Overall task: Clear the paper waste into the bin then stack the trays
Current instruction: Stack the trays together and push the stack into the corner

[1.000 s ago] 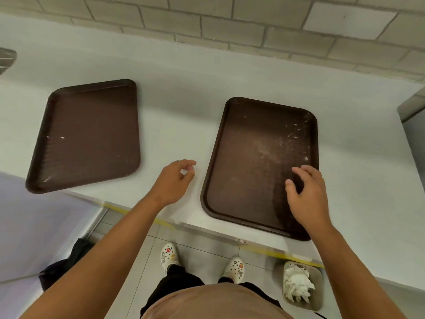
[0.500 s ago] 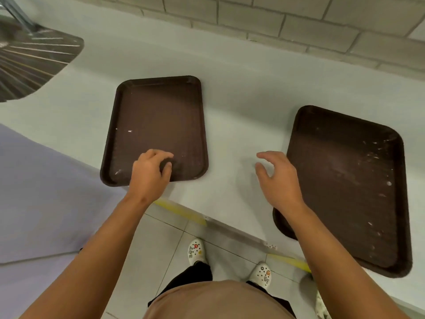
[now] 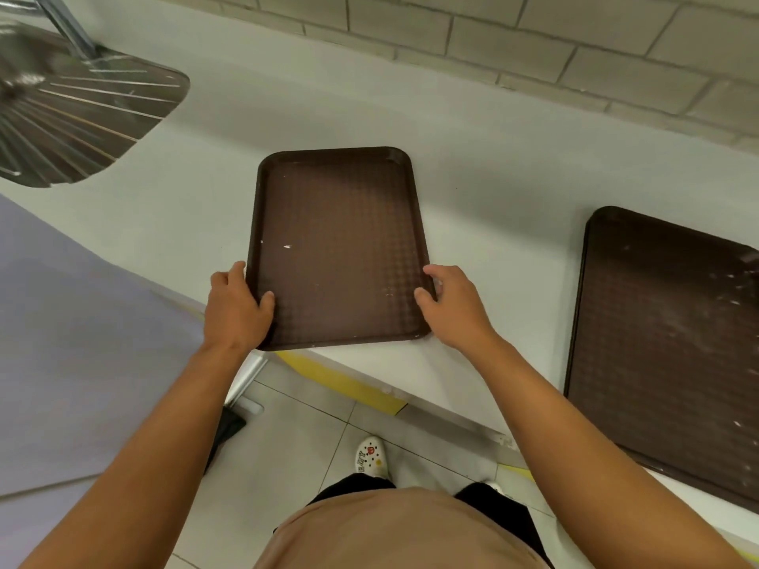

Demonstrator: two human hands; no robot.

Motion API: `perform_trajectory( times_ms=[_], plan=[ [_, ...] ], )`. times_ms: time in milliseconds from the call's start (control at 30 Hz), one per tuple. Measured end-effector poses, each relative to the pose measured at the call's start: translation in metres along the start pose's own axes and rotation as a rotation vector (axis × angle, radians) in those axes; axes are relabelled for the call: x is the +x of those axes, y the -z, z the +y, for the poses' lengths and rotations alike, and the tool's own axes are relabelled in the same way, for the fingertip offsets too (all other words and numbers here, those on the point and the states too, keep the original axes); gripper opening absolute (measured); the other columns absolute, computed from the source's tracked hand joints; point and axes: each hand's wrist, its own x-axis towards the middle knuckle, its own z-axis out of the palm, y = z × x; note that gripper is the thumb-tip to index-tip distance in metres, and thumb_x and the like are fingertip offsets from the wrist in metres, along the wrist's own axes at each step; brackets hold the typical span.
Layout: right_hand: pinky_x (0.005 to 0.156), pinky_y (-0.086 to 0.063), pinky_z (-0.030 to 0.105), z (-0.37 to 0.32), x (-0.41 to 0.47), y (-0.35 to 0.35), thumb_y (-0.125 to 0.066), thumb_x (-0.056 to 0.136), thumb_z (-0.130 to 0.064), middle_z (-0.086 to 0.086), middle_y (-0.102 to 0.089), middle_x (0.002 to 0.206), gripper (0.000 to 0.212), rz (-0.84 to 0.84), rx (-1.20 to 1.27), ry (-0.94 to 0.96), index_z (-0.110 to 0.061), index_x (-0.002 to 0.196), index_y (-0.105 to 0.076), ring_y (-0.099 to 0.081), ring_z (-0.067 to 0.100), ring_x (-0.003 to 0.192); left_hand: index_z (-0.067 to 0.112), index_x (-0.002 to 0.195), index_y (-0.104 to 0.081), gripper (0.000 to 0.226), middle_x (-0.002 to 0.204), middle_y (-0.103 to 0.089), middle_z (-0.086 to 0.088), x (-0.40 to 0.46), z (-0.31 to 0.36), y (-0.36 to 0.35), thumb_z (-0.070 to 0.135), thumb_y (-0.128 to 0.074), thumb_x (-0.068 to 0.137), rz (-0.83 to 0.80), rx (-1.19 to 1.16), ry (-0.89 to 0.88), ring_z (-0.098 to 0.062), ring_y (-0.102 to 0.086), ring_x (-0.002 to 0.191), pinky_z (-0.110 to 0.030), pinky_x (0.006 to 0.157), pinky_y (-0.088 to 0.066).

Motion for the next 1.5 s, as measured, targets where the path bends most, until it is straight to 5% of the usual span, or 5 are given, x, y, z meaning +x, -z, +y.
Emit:
perform_trajectory(
  times_ms=[167,600,933,1100,1500],
  plan=[
    [0.105,-0.047,0.034,-0.005,0.021,-0.016,-0.055,0.101,-0.037,0.002,-0.041,0.149,0.054,0.048,-0.013,-0.094,-0.02,0.15,-0.039,-0.054,0.022,0.127,0.001,0.14,-0.042,0.054,0.128,-0.056,-0.024,0.006,0.001,-0.002,0.03,-0.059,0.098,0.027,-0.034,0.085,-0.041,-0.06,0.111,-0.047,0.09,-0.051],
    [0.094,-0.056,0.038,0.019,0.013,-0.005,-0.049,0.104,-0.033,0.002,-0.066,0.12,0.032,0.171,-0.002,-0.143,-0.015,0.129,-0.058,-0.064,0.022,0.106,0.011,0.119,-0.067,0.031,0.106,-0.072,-0.01,-0.02,0.014,-0.002,0.027,-0.047,0.102,0.091,-0.167,-0.031,-0.03,-0.066,0.094,-0.038,0.088,-0.051],
    [0.068,-0.045,0.01,0.056,-0.046,0.059,-0.052,0.104,-0.03,-0.009,-0.067,0.1,0.023,0.296,0.148,-0.155,-0.02,0.124,-0.059,-0.061,0.001,0.083,0.029,0.104,-0.068,0.024,0.063,-0.059,0.006,-0.069,0.078,0.002,0.026,-0.045,0.101,0.053,-0.292,-0.123,-0.011,-0.057,0.062,-0.029,0.063,-0.041],
    [0.062,-0.043,0.003,0.086,-0.076,0.105,-0.055,0.102,-0.027,-0.012,-0.066,0.085,0.018,0.388,0.178,-0.144,-0.023,0.119,-0.061,-0.061,-0.009,0.081,0.034,0.116,-0.067,0.025,0.068,-0.058,0.018,-0.098,0.124,-0.009,0.027,-0.047,0.102,0.032,-0.362,-0.192,-0.005,-0.057,0.065,-0.017,0.063,-0.041],
    [0.068,-0.05,0.021,0.178,-0.136,0.21,-0.057,0.102,-0.03,-0.009,-0.063,0.078,0.017,0.538,0.166,-0.231,-0.028,0.118,-0.061,-0.061,0.006,0.071,0.035,0.116,-0.066,0.024,0.069,-0.059,0.02,-0.156,0.239,-0.071,0.029,-0.046,0.104,-0.071,-0.372,-0.345,0.002,-0.06,0.069,-0.008,0.066,-0.043]
  ],
)
